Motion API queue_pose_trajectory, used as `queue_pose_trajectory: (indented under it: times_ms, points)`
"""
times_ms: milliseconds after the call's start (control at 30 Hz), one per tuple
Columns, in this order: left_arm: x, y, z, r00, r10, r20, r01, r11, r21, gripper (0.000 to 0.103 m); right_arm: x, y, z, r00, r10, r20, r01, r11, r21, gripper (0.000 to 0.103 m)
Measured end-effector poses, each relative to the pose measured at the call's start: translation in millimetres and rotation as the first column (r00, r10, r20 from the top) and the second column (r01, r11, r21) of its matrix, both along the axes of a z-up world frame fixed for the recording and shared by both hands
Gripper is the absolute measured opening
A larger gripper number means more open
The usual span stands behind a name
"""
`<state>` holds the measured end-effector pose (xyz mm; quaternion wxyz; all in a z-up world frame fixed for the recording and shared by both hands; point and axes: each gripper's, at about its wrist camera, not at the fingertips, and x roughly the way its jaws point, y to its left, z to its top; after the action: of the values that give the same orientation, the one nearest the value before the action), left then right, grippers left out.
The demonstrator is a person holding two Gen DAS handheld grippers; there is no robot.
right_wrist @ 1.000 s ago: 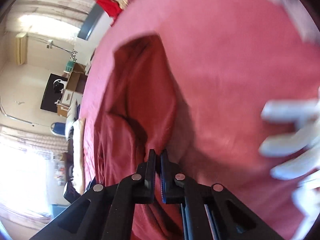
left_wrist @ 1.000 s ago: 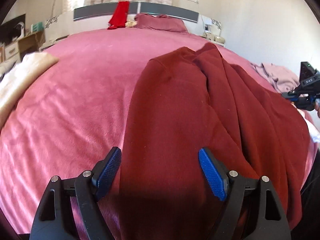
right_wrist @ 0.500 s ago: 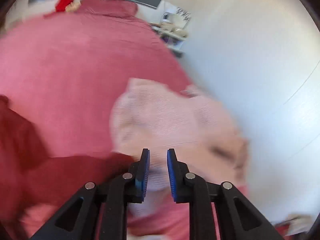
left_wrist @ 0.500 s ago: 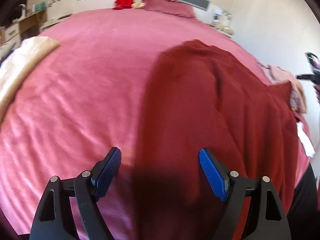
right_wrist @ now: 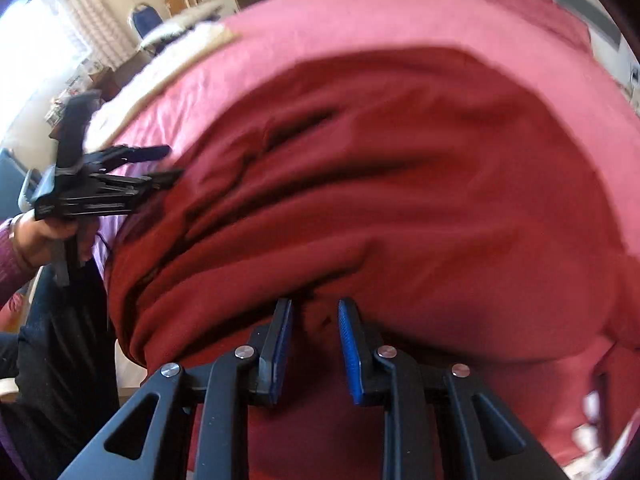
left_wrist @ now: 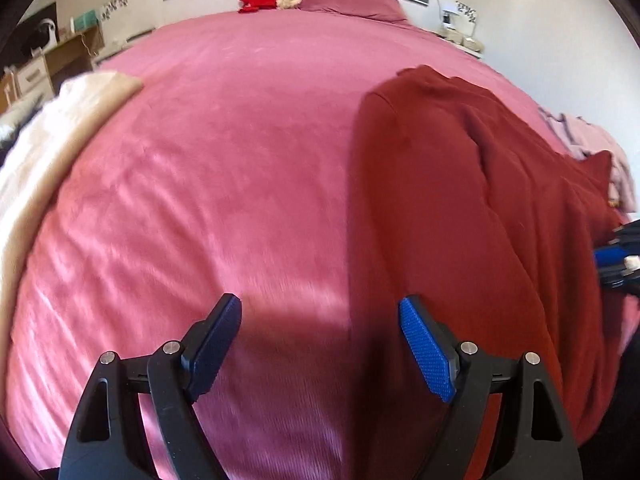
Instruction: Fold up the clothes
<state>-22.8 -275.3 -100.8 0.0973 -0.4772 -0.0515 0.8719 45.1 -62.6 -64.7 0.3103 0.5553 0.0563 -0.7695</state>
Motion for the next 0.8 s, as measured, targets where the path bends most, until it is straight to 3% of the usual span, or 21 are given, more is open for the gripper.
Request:
queue_pose_trajectory:
  times_ms: [100,200,267,400,433,467,533,600,700,800]
  points:
    - [9,-2,0,0.999,-0.037,0.018,0.036,0.997,0.063,0.083,-8,16,-14,0.991,-0.098,0.089,0.107,0.988,-0.107,0.024]
    - [18,-3,-1,0.997,-0.076,0.034,0.071,0.990,0.126,0.083,-16,31,-29,0.965,-0.184,0.186,0.221,0.954,-0.203,0.024]
    - [21,0,-1,0.993,-0.108,0.039,0.100,0.981,0.167,0.083,-19,34,-33,0.956,-0.204,0.210,0.252,0.940,-0.232,0.024]
    - [20,12,-7,0.992,-0.117,0.040,0.112,0.988,0.107,0.082,-23,34,-35,0.948,-0.224,0.226,0.282,0.921,-0.268,0.024]
    - [20,12,-6,0.993,-0.109,0.039,0.104,0.989,0.106,0.069,-22,30,-31,0.949,-0.226,0.219,0.281,0.922,-0.266,0.024]
    - [18,11,-4,0.993,-0.107,0.049,0.101,0.988,0.114,0.036,-16,32,-27,0.950,-0.228,0.215,0.282,0.922,-0.266,0.024]
    - [12,9,-1,0.991,-0.109,0.076,0.098,0.986,0.136,0.011,-6,34,-23,0.947,-0.235,0.217,0.290,0.918,-0.272,0.024]
    - [7,7,2,0.988,-0.111,0.104,0.094,0.983,0.158,0.008,-7,37,-21,0.944,-0.241,0.226,0.300,0.913,-0.278,0.024]
    - [-1,17,24,0.988,-0.131,0.078,0.126,0.990,0.071,0.007,-6,50,-23,0.938,-0.250,0.241,0.313,0.910,-0.272,0.024]
    - [-14,2,57,0.997,-0.074,0.001,0.074,0.997,-0.001,0.007,-5,46,-23,0.934,-0.258,0.245,0.318,0.915,-0.248,0.024]
